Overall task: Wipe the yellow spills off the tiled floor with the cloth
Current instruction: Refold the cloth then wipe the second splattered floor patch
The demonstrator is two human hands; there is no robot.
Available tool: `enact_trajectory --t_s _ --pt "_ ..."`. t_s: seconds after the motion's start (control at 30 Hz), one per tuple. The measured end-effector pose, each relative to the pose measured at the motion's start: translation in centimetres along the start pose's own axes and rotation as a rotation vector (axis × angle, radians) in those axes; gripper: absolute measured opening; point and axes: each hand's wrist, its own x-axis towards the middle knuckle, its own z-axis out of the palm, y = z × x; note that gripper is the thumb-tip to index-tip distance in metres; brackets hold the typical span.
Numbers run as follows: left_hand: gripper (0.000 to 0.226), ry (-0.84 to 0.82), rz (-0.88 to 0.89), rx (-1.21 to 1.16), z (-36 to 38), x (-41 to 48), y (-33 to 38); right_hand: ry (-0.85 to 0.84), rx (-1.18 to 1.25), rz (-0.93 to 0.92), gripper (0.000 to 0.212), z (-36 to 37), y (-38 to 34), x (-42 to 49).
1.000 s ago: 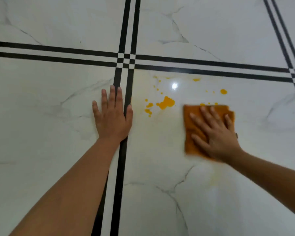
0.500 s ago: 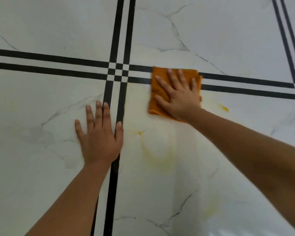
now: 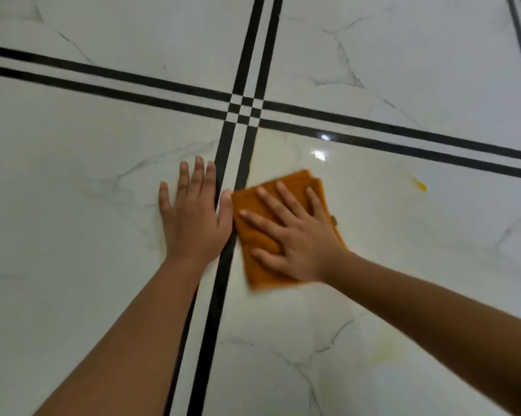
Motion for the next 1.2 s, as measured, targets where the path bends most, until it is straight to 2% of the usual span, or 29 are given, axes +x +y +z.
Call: enact_trajectory --t_s 0.03,0.07,0.13,0.2,0.23,0.27,0.33,0.37,0.43,0.5,0.53,0.6,0.63,0.67,0.77,0.83,0.87,0.93,1.0,1.07,1.13,1.2 --pt "0.064 -0.006 0.038 0.028 -0.2 -0.9 -0.6 -0.01 0.0 -0.055 0.064 0.0 1.2 -2.2" --pt "0.064 -0.021 0.068 0.062 -0.4 -2.0 -1.2 0.014 -0.001 -0.033 0.065 0.0 3.0 -2.9" --pt "0.065 -0.054 0.094 0.111 -0.4 -3.7 -1.9 0.057 0.015 0.255 0.065 -0.7 6.1 -0.5" --pt "0.065 -0.1 0.077 0.118 0.0 -4.7 -1.4 0.049 0.101 0.492 0.065 -0.7 5.1 2.6" --pt "0.065 -0.106 0.053 0.11 0.2 -5.1 -1.0 0.058 0.098 0.483 0.066 -0.4 3.1 2.8" --pt "0.065 -0.101 0.032 0.093 0.3 -5.3 -0.6 0.081 0.069 0.384 0.066 -0.1 1.0 1.6" --pt "0.064 -0.116 0.027 0.058 0.5 -6.7 0.5 0.04 0.022 0.083 0.066 1.5 -1.6 -6.1" --pt "0.063 -0.109 0.046 0.058 0.7 -7.5 0.7 0.011 -0.011 -0.049 0.065 2.2 -1.7 -10.7" --pt "0.06 -0.107 0.116 0.064 1.2 -9.3 1.5 -0.042 -0.069 -0.144 0.065 2.2 1.8 -16.9" --pt "0.059 -0.121 0.191 0.074 1.8 -10.7 2.4 0.053 -0.086 -0.026 0.063 2.2 6.7 -16.1" --pt "0.059 -0.123 0.199 0.072 2.1 -11.1 3.0 0.096 -0.078 0.136 0.062 1.7 8.1 -13.4" --pt "0.058 -0.127 0.162 0.055 2.4 -11.4 4.3 0.078 0.006 0.465 0.064 0.7 7.5 -8.0" --pt "0.058 -0.133 0.141 0.049 2.4 -11.6 5.0 0.081 0.019 0.527 0.066 0.8 5.9 -7.2" --pt "0.059 -0.147 0.135 0.047 2.3 -11.6 5.7 0.107 0.019 0.504 0.066 1.1 3.8 -8.1" --pt "0.06 -0.184 0.127 0.05 2.3 -12.0 6.6 0.054 0.001 0.159 0.064 3.0 -1.4 -17.4" --pt "0.06 -0.201 0.152 0.069 2.3 -12.0 6.8 0.04 -0.02 0.07 0.065 2.9 1.0 -20.8" --pt "0.059 -0.2 0.171 0.073 2.3 -11.7 7.0 0.062 -0.036 0.115 0.066 2.7 3.4 -20.1" --pt "0.059 -0.199 0.218 0.079 2.6 -10.6 8.0 0.097 -0.035 0.388 0.067 1.6 8.0 -15.8" --pt "0.06 -0.194 0.219 0.079 3.1 -9.2 9.1 0.06 0.027 0.629 0.066 0.8 9.5 -12.7" --pt "0.062 -0.189 0.231 0.071 3.5 -7.5 10.5 0.135 0.02 0.606 0.065 1.4 8.2 -14.5" --pt "0.065 -0.183 0.243 0.064 3.9 -6.1 11.7 0.115 0.005 0.449 0.061 2.9 5.7 -20.0" --pt "0.066 -0.16 0.227 0.054 4.4 -4.3 12.7 0.066 0.022 0.432 0.06 2.9 6.7 -23.5"
